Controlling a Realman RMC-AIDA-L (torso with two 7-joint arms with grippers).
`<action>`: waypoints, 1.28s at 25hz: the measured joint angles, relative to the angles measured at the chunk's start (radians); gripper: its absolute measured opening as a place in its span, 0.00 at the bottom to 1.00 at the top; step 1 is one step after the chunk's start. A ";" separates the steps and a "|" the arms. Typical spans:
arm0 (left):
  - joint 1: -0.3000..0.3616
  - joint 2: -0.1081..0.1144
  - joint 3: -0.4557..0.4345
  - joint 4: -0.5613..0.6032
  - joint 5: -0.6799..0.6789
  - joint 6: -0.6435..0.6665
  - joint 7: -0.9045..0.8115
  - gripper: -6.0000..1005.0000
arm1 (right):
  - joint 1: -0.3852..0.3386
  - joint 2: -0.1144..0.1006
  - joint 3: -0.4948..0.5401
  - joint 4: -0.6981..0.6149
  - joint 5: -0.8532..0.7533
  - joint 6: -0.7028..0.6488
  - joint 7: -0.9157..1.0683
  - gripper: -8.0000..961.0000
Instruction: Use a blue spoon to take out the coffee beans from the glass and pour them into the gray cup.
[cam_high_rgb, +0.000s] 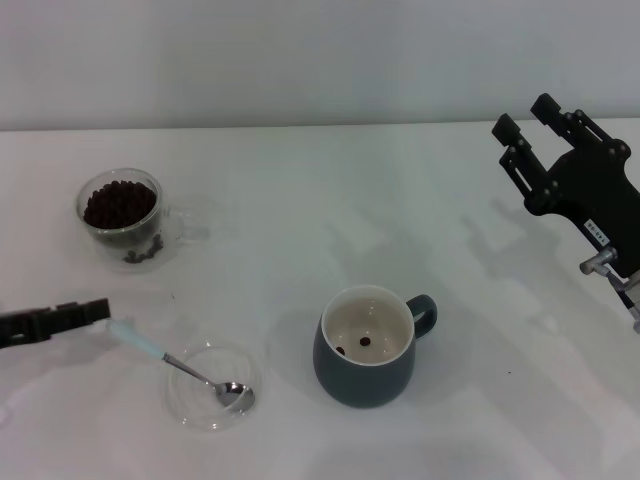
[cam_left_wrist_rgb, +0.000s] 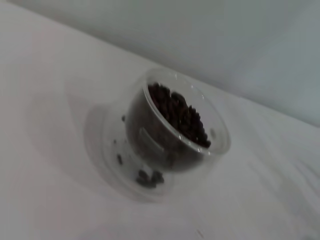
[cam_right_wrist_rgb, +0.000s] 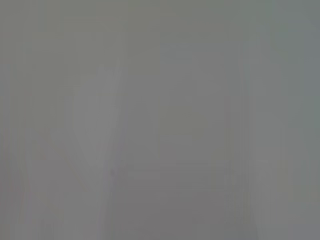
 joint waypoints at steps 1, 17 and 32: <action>0.005 0.000 0.000 0.008 -0.006 0.002 0.001 0.65 | 0.000 0.000 0.000 0.000 0.000 0.000 0.000 0.53; 0.178 -0.048 -0.179 0.134 -0.260 0.168 0.384 0.64 | -0.003 0.000 -0.026 -0.002 -0.001 -0.019 0.001 0.53; 0.223 -0.128 -0.461 -0.015 -0.475 0.171 0.943 0.65 | -0.012 -0.004 -0.016 0.027 0.001 -0.049 -0.005 0.53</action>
